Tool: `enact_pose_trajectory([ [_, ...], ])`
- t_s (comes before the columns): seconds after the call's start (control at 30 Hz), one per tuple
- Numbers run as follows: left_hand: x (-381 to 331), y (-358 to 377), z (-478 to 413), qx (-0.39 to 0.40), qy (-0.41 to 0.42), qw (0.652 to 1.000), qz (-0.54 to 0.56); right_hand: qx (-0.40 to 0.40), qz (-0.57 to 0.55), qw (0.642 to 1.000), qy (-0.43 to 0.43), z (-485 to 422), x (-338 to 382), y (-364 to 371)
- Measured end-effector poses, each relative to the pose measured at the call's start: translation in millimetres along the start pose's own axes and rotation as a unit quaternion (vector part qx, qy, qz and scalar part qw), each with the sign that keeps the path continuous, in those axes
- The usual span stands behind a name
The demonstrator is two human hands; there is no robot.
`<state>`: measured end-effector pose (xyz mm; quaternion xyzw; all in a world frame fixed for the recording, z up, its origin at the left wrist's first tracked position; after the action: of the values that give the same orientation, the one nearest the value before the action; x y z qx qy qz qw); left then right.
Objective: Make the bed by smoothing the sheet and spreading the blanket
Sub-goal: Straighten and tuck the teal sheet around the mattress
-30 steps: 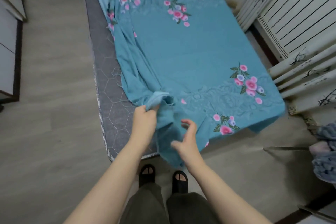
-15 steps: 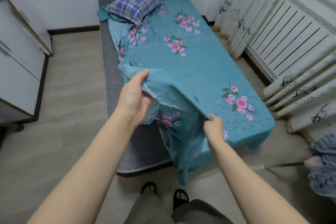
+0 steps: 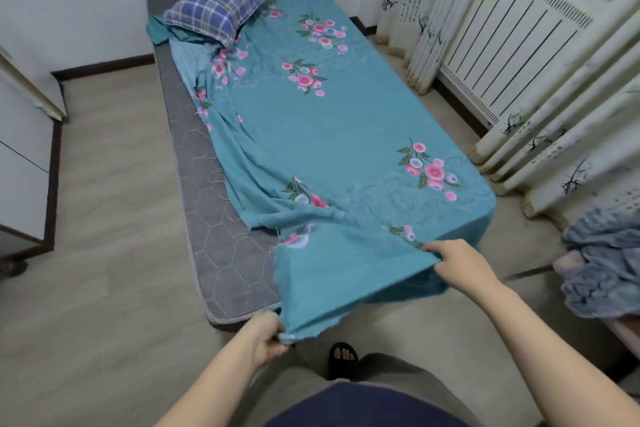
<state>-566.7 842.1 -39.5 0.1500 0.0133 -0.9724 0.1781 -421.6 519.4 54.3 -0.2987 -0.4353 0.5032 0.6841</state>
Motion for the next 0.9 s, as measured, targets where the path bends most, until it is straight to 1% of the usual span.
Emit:
enact_pose_trajectory([
  [0.07,14,3,-4,-0.005,0.009,0.994,-0.108,-0.071,-0.098,0.992,-0.023,5,6,-12],
  [0.1,16,5,-4,-0.004,0.028,0.986,-0.162,-0.114,-0.161,0.979,-0.041,7,12,-18],
  [0.17,12,10,-6,0.003,0.065,0.962,-0.264,-0.188,-0.299,0.934,-0.057,13,21,-27],
  [0.2,7,13,-7,0.002,0.084,0.945,-0.316,-0.209,-0.356,0.909,-0.049,15,24,-29],
  [0.23,0,15,-7,0.0,0.106,0.925,-0.365,-0.219,-0.394,0.892,-0.034,15,25,-31],
  [0.27,-9,17,-8,-0.01,0.13,0.905,-0.404,-0.215,-0.41,0.886,-0.02,15,25,-31],
  [0.3,-18,19,-8,-0.027,0.156,0.886,-0.435,-0.202,-0.408,0.89,-0.012,14,25,-32],
  [0.33,-29,21,-7,-0.041,0.187,0.874,-0.446,-0.19,-0.392,0.9,-0.017,14,24,-33],
  [0.4,-51,30,0,-0.041,0.245,0.877,-0.412,-0.188,-0.352,0.916,-0.05,20,23,-39],
  [0.43,-64,36,7,-0.043,0.28,0.872,-0.398,-0.198,-0.332,0.92,-0.073,25,23,-44],
  [0.47,-79,44,14,-0.051,0.325,0.856,-0.398,-0.217,-0.309,0.92,-0.098,33,21,-50],
  [0.53,-109,56,28,-0.071,0.419,0.811,-0.403,-0.257,-0.25,0.919,-0.163,47,24,-61],
  [0.57,-122,65,35,-0.066,0.456,0.789,-0.407,-0.271,-0.223,0.917,-0.188,54,23,-65],
  [0.67,-145,101,47,-0.013,0.518,0.726,-0.452,-0.286,-0.193,0.915,-0.211,68,10,-74],
  [0.73,-154,127,52,0.018,0.543,0.674,-0.5,-0.257,-0.229,0.916,-0.205,71,1,-75],
  [0.8,-160,152,57,0.026,0.567,0.624,-0.537,-0.224,-0.284,0.911,-0.199,73,-5,-77],
  [0.83,-164,162,59,0.019,0.578,0.604,-0.549,-0.214,-0.307,0.906,-0.197,76,-6,-79],
  [0.9,-173,178,59,0.002,0.59,0.577,-0.565,-0.209,-0.335,0.897,-0.198,81,-8,-82],
])
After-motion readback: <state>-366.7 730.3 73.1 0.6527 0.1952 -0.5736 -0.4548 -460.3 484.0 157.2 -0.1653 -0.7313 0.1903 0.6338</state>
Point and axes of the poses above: each hand's wrist, its own z-axis away from the middle knuckle, its own y-axis out of the palm, x = y × z, the point moved 6 cm from there along -z, towards the middle knuckle, and after that the axes turned 5 degrees about -z, right-handed, at the moved point
